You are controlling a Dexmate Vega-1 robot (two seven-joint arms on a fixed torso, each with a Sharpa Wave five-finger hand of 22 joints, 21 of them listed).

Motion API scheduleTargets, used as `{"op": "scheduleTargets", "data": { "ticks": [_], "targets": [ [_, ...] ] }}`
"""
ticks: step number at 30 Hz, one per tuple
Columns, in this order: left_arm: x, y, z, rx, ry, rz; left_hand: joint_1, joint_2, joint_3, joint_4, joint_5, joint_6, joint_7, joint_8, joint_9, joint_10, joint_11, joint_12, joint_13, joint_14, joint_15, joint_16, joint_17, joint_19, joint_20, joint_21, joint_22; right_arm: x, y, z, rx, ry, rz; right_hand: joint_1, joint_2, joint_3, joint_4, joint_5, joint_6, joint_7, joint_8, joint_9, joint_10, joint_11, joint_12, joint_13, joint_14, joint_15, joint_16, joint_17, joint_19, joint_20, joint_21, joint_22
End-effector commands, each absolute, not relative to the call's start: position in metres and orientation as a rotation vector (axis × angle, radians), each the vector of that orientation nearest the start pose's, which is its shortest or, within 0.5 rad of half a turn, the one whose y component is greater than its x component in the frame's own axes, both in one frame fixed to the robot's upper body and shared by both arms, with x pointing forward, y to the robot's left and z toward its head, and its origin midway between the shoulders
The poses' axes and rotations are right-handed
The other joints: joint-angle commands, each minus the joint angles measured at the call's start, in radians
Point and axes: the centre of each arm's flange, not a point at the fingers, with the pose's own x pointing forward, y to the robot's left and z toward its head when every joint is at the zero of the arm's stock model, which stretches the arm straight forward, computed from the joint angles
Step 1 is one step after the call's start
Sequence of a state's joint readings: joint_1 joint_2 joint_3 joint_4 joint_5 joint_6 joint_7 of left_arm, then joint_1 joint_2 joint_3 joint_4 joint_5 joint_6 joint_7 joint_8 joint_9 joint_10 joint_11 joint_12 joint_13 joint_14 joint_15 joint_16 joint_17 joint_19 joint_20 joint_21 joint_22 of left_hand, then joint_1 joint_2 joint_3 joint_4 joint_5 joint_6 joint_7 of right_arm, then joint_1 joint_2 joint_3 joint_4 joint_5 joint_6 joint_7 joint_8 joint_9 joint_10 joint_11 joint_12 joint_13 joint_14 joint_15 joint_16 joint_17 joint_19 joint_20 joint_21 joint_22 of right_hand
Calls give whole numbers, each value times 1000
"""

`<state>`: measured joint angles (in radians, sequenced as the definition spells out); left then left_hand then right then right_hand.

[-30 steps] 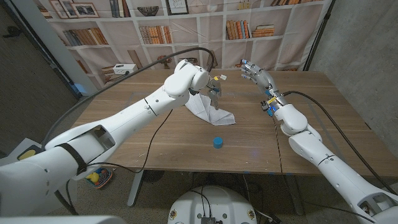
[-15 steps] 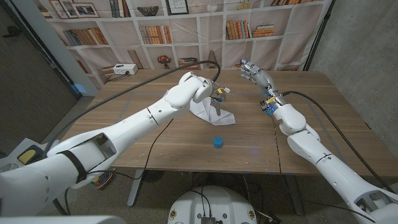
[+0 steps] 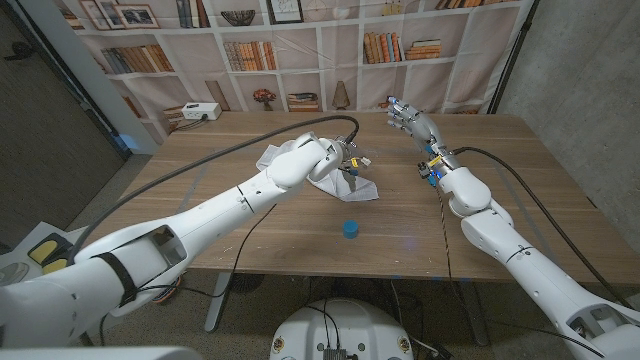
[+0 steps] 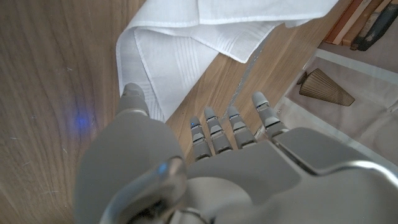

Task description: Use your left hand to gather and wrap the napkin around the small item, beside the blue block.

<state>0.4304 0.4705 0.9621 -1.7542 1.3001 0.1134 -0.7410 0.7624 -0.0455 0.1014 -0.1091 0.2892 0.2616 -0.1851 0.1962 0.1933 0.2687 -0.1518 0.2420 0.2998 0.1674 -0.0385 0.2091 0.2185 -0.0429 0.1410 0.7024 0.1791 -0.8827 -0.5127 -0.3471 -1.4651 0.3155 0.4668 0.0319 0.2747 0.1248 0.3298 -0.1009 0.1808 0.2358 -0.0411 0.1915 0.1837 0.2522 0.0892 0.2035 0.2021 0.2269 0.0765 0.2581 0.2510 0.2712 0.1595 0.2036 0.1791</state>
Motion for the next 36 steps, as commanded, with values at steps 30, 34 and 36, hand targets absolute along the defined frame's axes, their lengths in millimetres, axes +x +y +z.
{"op": "scheduleTargets", "data": {
  "ticks": [30,34,36],
  "targets": [
    [605,18,-5,2300,-451,-240,63,113,53,-18,5,202,17,46,-4,223,-37,72,-26,200,-142,63,-7,120,-58,1,8,592,-236,20,-278,-887,252,3,8,-1,-3,-1,8,-1,5,5,12,0,3,2,18,-1,8,3,5,10,6,4],
    [606,21,-7,2278,-486,-220,110,145,87,-38,-15,271,17,57,-4,286,-40,77,-46,257,-162,74,-11,153,-72,7,8,593,-235,20,-280,-881,247,3,8,-1,-3,-1,8,-1,5,5,11,-2,3,2,18,-3,8,3,5,10,6,4],
    [605,22,-8,2274,-525,-193,164,167,125,-56,-40,353,20,74,-3,372,-47,93,-61,311,-178,83,-12,185,-90,14,8,593,-235,20,-286,-879,244,3,8,-1,-3,-1,8,0,5,5,11,-1,3,2,19,-1,8,3,4,10,6,4]
  ]
}}
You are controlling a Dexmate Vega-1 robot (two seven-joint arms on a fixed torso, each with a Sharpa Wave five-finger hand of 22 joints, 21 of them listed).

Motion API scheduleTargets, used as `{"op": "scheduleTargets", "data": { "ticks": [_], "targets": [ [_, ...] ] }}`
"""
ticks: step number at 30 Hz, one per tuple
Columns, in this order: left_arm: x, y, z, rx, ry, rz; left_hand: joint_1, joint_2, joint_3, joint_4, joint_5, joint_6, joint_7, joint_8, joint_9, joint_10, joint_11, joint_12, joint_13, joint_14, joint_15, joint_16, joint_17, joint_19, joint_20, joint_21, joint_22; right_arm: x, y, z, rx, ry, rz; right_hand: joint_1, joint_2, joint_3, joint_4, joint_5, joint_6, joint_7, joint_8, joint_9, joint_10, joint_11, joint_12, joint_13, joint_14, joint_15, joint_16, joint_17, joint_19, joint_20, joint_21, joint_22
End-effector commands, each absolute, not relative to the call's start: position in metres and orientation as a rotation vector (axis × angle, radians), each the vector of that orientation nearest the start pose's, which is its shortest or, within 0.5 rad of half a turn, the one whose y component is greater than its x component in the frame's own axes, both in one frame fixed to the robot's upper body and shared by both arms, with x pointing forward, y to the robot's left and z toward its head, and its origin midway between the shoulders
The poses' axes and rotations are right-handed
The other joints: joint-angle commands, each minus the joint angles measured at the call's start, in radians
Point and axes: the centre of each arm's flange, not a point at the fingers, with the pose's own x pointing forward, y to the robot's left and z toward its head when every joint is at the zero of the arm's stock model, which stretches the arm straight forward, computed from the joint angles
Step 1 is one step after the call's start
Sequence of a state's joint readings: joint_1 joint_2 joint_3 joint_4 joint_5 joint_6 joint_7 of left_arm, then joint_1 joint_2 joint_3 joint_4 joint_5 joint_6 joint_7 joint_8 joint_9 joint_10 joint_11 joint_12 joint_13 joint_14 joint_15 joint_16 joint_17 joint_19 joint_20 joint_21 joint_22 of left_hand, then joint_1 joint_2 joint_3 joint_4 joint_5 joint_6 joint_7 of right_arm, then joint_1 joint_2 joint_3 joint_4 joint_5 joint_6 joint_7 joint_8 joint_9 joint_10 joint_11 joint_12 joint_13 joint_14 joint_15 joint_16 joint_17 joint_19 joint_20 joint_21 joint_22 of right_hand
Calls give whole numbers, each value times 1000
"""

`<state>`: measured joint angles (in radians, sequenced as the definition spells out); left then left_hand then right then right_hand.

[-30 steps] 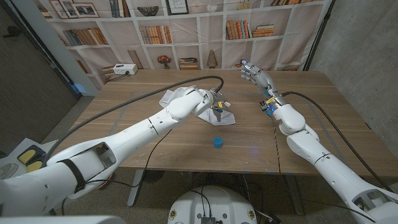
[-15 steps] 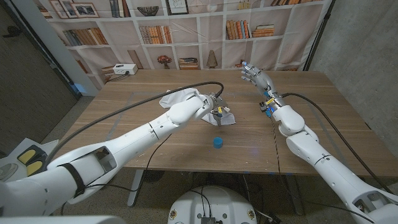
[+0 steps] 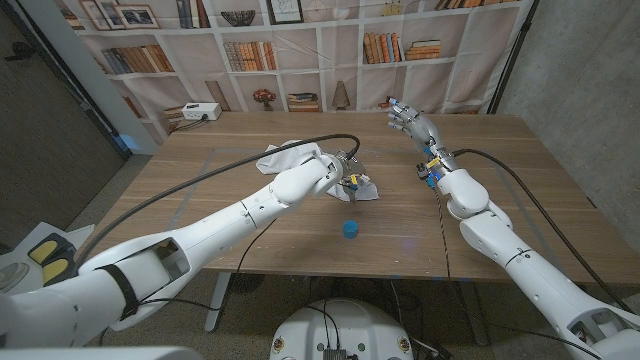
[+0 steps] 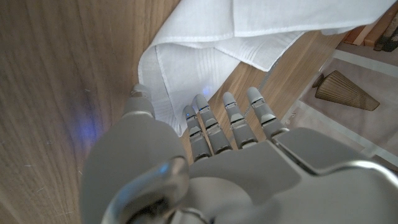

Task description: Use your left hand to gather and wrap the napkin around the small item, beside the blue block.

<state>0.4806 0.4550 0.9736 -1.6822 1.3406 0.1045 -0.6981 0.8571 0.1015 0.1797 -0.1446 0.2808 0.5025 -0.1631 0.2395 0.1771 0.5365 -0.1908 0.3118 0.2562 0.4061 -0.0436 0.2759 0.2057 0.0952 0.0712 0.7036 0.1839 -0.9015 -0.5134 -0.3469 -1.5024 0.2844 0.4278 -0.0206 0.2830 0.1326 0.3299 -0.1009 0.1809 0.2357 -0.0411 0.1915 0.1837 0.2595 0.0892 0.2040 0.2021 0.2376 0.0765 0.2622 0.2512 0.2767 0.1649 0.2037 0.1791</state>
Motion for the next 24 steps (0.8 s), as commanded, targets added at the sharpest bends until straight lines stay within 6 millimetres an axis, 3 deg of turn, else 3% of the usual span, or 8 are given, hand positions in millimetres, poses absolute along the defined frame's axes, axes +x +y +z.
{"op": "scheduleTargets", "data": {
  "ticks": [1,6,8,11,18,24],
  "targets": [
    [605,23,-8,2274,-529,-186,82,18,55,-23,-42,137,-7,35,14,127,-10,27,-19,93,-177,19,1,63,-34,18,3,593,-235,20,-287,-878,244,-6,0,-1,-2,-1,9,0,5,5,3,4,2,2,8,-2,4,3,-1,5,6,4],
    [605,26,-9,2236,-578,-154,146,32,88,-26,-76,276,7,81,21,250,-13,63,0,202,-190,66,31,109,-48,32,6,594,-234,21,-287,-875,245,-6,1,-2,-2,-1,10,0,5,5,6,3,3,2,8,-1,4,3,-1,4,6,4],
    [603,28,-9,2221,-611,-128,201,43,105,-24,-92,388,15,134,32,351,-15,109,33,282,-193,111,66,145,-65,53,10,594,-234,21,-291,-875,245,-6,1,-2,-2,-1,11,1,6,5,6,4,3,2,8,-1,4,3,-1,4,6,4],
    [602,31,-6,2177,-658,-87,300,61,138,-30,-98,457,40,184,44,436,-17,186,110,373,-197,156,120,167,-65,86,18,594,-233,22,-285,-871,243,-6,0,-2,-3,-1,13,2,6,5,8,3,4,2,8,-1,4,3,-1,5,6,4],
    [597,41,1,2038,-725,-22,340,54,141,-26,-100,490,47,212,54,447,-13,222,158,418,-197,180,160,191,-62,119,25,595,-232,22,-290,-875,250,-7,0,-2,-2,-1,13,3,6,5,6,2,3,2,8,-2,4,3,-1,3,6,4],
    [589,58,21,1775,-745,13,356,47,142,-28,-96,497,61,221,59,452,-10,234,177,419,-197,181,173,188,-57,130,27,595,-231,24,-291,-880,252,-8,0,-3,-2,-1,14,3,6,5,7,3,3,2,7,-1,3,3,-1,3,5,4]
  ]
}}
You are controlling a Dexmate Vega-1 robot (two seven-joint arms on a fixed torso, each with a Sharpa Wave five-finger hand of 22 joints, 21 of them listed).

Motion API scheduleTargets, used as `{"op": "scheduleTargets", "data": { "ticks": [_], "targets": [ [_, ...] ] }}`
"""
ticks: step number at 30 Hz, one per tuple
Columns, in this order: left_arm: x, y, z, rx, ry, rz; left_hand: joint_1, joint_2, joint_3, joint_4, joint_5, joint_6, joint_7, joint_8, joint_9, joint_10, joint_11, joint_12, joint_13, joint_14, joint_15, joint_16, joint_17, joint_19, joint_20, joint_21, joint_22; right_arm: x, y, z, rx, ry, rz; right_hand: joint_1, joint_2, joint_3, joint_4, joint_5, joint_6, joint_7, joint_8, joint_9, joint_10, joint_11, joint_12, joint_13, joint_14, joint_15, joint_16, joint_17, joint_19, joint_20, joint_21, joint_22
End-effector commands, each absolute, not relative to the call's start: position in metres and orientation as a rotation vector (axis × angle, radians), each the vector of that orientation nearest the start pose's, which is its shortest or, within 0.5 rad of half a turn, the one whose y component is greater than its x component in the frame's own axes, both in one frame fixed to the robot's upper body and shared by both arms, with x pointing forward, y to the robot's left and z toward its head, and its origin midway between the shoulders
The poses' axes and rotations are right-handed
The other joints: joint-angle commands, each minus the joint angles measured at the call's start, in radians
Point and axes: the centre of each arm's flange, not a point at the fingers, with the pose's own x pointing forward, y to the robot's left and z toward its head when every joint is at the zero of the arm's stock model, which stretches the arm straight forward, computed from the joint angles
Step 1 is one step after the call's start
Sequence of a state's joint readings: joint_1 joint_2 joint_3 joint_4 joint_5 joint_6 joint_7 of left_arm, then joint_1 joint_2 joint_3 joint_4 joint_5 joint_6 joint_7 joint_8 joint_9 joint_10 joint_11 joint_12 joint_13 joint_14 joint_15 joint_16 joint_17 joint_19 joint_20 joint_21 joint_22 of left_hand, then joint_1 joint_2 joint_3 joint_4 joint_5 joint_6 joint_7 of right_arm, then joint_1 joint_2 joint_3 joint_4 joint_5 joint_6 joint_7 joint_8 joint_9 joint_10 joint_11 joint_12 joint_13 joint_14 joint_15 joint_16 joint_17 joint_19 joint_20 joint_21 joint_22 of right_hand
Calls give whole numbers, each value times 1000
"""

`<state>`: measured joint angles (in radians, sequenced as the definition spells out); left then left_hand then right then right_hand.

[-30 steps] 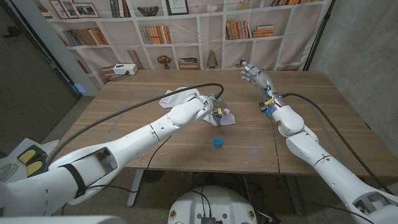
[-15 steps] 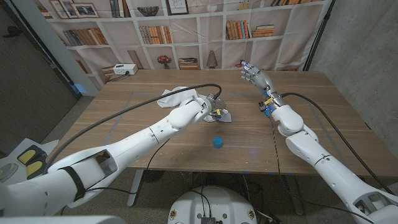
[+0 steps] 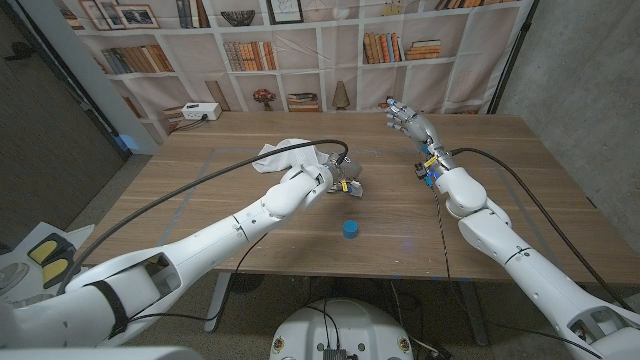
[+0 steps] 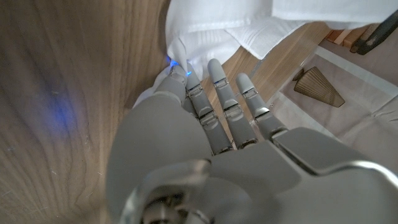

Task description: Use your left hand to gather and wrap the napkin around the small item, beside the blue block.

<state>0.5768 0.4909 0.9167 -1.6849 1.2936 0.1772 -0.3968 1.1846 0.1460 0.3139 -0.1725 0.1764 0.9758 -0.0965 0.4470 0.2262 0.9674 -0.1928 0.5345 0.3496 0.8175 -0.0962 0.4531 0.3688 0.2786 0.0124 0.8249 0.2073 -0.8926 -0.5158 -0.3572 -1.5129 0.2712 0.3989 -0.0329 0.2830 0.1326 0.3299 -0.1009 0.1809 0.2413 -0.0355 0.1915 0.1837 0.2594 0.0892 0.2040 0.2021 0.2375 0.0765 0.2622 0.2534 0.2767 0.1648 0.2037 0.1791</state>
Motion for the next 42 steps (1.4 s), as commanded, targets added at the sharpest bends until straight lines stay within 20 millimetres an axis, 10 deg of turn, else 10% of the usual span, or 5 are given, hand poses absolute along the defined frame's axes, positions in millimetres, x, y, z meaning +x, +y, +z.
{"op": "scheduleTargets", "data": {
  "ticks": [1,17,42],
  "targets": [
    [587,60,25,1737,-747,21,30,2,8,-1,9,24,-3,15,11,21,-8,12,85,7,-144,3,11,5,3,9,4,594,-230,24,-291,-879,249,-8,0,-3,-2,-1,8,-2,6,5,7,3,3,2,7,-1,3,1,-1,3,6,4],
    [560,104,44,1259,-726,99,55,-2,12,0,20,28,25,34,27,24,-6,29,114,-1,-144,-2,31,-3,17,27,6,591,-230,27,-300,-889,244,-10,-2,-5,-1,-1,7,-3,5,5,8,3,3,2,7,-1,3,1,-1,4,5,4],
    [574,219,19,277,-530,52,108,-8,21,-3,59,1,83,66,75,22,18,62,190,24,-134,10,94,29,64,102,13,596,-215,44,-353,-873,268,-12,-1,-6,-1,-1,3,-3,3,5,5,2,1,2,6,-2,2,2,-1,3,5,4]
  ]
}}
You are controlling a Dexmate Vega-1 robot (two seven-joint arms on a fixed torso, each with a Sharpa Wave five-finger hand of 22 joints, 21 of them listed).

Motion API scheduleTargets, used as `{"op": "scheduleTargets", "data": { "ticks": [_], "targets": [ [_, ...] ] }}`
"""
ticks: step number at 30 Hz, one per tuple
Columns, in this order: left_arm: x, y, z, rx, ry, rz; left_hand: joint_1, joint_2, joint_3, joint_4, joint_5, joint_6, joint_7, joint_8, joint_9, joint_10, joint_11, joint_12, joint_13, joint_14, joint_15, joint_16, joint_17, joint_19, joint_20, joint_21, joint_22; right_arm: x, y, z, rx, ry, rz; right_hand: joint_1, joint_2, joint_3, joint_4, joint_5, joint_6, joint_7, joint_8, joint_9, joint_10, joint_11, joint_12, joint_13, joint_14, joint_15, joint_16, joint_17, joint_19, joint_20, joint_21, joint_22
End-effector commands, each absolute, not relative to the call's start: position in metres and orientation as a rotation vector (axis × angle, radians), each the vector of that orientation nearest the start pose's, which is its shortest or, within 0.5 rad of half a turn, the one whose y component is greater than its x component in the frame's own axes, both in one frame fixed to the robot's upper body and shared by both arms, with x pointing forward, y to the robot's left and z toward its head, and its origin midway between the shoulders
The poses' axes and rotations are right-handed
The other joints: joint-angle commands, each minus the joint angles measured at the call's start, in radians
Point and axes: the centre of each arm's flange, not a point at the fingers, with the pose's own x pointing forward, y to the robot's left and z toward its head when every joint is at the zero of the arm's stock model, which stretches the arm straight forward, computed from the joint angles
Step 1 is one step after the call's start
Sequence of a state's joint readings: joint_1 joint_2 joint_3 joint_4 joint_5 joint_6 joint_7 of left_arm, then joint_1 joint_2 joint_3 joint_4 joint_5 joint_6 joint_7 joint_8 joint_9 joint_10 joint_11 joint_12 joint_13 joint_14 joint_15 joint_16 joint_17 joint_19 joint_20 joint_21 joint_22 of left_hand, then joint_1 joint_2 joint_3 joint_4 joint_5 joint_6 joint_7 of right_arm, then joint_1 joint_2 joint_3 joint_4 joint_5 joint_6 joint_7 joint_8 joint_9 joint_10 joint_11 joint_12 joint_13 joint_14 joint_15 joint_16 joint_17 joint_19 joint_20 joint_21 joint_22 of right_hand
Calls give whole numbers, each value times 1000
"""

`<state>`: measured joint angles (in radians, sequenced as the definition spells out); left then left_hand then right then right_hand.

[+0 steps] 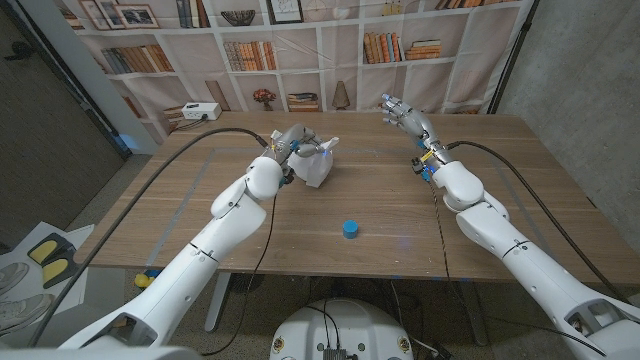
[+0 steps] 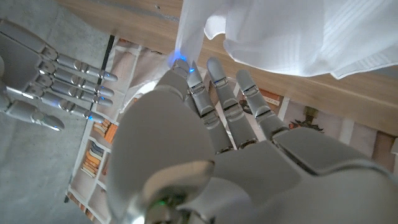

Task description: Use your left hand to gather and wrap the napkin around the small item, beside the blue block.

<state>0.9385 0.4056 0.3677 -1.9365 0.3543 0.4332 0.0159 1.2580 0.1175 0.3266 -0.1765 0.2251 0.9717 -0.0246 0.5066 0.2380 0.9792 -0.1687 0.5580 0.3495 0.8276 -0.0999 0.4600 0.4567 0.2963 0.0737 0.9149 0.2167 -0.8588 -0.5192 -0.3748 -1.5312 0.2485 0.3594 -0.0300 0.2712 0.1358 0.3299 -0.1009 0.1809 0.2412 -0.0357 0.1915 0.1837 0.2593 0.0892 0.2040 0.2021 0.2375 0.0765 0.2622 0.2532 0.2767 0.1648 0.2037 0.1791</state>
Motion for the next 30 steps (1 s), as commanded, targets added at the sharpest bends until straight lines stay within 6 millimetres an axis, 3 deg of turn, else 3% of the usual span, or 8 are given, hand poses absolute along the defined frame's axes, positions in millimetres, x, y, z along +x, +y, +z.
{"op": "scheduleTargets", "data": {
  "ticks": [1,8,15,30],
  "targets": [
    [575,221,18,231,-531,50,36,19,8,2,12,4,12,7,64,9,-4,40,193,12,-130,2,8,15,3,17,4,596,-215,43,-352,-873,268,0,-4,-6,-1,-2,3,-4,3,5,5,2,1,2,6,-2,2,2,-1,3,5,4],
    [576,231,13,62,-492,110,44,15,10,2,21,2,18,9,67,7,2,45,207,23,-125,-2,9,28,6,36,4,593,-214,43,-355,-879,266,-1,-5,-7,-1,-2,2,-5,3,5,4,1,1,2,6,-1,2,2,-2,3,5,4],
    [580,239,15,-59,-339,129,51,10,15,2,36,1,32,5,59,5,9,49,223,49,-114,-16,-10,70,18,71,3,591,-213,45,-365,-880,261,-1,-6,-7,-1,-2,1,-5,3,5,5,2,1,2,6,-2,1,1,-2,4,5,4],
    [604,261,0,-506,-139,187,51,-2,27,8,58,-2,50,-4,50,5,21,46,240,100,-105,-50,-61,125,12,129,-2,587,-214,44,-387,-873,243,-1,-7,-8,-2,-2,3,-6,3,5,5,1,1,2,6,-2,1,1,-3,5,5,4]
  ]
}}
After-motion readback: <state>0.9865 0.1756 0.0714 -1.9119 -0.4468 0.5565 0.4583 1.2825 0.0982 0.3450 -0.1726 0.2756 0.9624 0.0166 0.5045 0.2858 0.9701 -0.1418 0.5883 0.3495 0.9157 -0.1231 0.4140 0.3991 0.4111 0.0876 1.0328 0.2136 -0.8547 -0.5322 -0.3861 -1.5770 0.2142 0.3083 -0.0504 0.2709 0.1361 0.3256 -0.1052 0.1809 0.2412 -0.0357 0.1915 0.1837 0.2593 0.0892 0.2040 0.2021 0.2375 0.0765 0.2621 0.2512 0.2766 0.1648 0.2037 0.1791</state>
